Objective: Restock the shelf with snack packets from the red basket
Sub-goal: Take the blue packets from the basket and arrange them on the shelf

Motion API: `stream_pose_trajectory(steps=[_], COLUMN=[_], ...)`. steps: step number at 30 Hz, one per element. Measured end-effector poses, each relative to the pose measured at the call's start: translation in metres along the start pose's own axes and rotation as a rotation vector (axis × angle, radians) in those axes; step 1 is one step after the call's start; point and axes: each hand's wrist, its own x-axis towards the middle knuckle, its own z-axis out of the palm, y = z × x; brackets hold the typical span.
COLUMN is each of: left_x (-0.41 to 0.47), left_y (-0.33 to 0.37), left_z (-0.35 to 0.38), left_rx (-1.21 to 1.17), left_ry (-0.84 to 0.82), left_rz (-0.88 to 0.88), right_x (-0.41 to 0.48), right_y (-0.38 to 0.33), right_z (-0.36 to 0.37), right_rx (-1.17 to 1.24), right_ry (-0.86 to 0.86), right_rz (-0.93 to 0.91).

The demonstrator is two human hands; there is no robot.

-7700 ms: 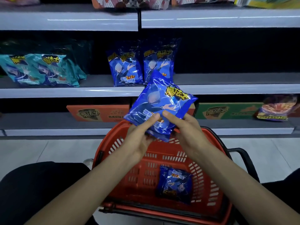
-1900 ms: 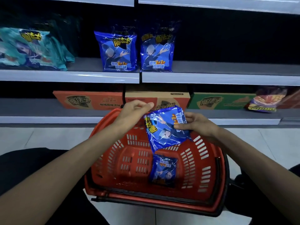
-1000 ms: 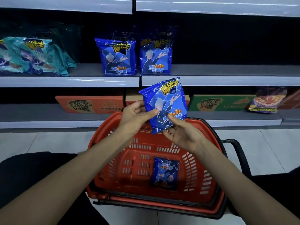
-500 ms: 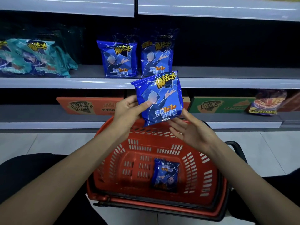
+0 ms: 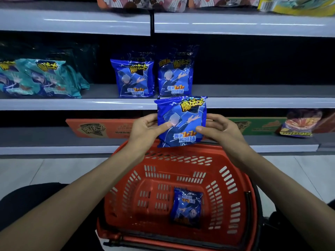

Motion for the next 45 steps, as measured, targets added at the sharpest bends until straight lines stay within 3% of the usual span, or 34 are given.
stream_pose_trajectory(steps=[8,15,24,45], left_x=[0.016,0.049,0.131,0.205], left_y=[0.006,0.006,0.019,0.005], left_z=[0.002,0.013,0.034,0.034], left_rx=[0.045,0.1,0.35,0.519], left_ry=[0.02,0.132,0.341,0.4], left_rz=[0.003,0.031,0.11,0.173], right_x=[0.026,0.066,0.153,0.23], right_y=[0.002,0.006,-0.021,-0.018], right_z=[0.021,0.03,0.036,0.032], right_rx=[-0.269,-0.266,-0.36,-0.441], right_ry=[0.08,0.169,0.233,0.286], right_rz=[-0.186,-0.183,-0.29,-0.289])
